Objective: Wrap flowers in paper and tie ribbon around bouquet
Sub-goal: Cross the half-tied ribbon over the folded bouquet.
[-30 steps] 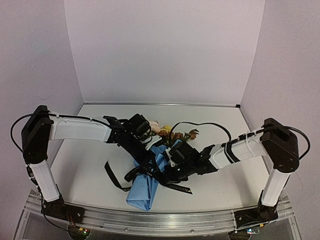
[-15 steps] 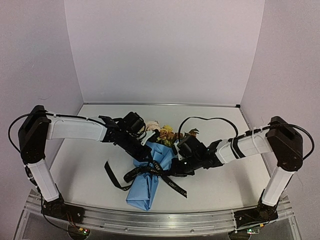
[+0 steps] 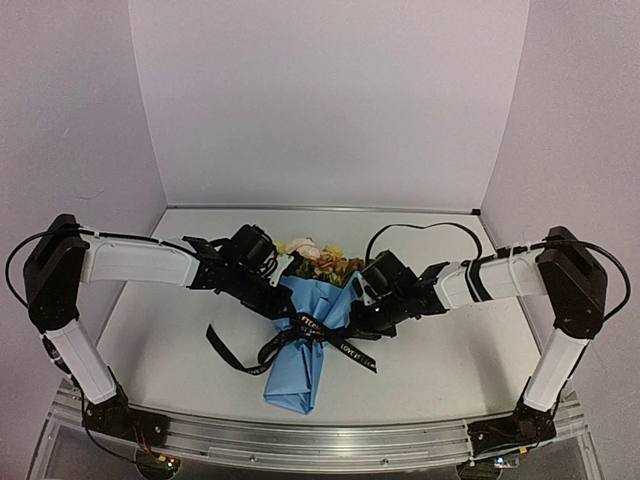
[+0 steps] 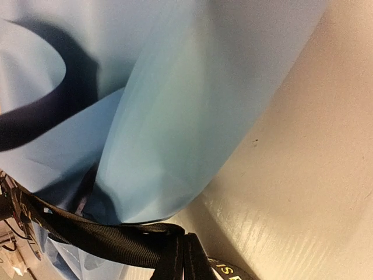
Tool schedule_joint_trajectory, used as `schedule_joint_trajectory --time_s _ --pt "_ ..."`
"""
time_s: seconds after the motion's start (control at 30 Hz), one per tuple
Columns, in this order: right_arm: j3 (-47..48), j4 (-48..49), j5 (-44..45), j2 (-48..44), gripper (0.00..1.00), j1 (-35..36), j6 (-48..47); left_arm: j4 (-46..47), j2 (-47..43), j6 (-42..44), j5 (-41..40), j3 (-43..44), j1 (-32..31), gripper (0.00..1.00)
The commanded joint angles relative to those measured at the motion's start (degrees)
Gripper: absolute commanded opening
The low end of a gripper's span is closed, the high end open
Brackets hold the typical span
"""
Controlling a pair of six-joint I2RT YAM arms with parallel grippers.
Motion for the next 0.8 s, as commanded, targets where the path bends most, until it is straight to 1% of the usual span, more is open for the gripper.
schedule_joint_trajectory --time_s 0.0,0.13,0.37,0.53,0.57,0.67,0.77 --pt "3.2 -4.3 -0.5 0.2 0.0 -2.5 -1.7 2.8 -3.0 -1.9 -2.6 -1.9 0.4 0.0" --pt "4.8 -6.3 -0.9 0.9 0.0 -3.4 -2.5 4.2 -3.9 -3.0 -3.0 -3.4 0.4 0.0" --pt "8.1 -8.7 -2.8 2.3 0.0 -4.0 -4.2 7.7 -1.1 -5.0 1.2 -2.2 0.4 0.0" --pt "11.8 -14.3 -4.8 2.2 0.01 -4.0 -8.2 9.9 0.1 -7.2 3.1 -2.0 0.4 0.0" --pt "12.1 -15.1 -5.1 1.8 0.02 -4.0 -8.7 9.7 0.4 -7.3 3.3 -1.9 0.4 0.0" --pt "12.3 -17.3 -5.4 0.3 0.12 -3.8 -9.8 9.2 0.7 -6.9 4.1 -1.7 0.4 0.0" --pt "12.2 -19.8 -4.7 -2.1 0.25 -3.4 -11.8 8.6 1.1 -6.4 5.3 -1.5 0.5 0.0"
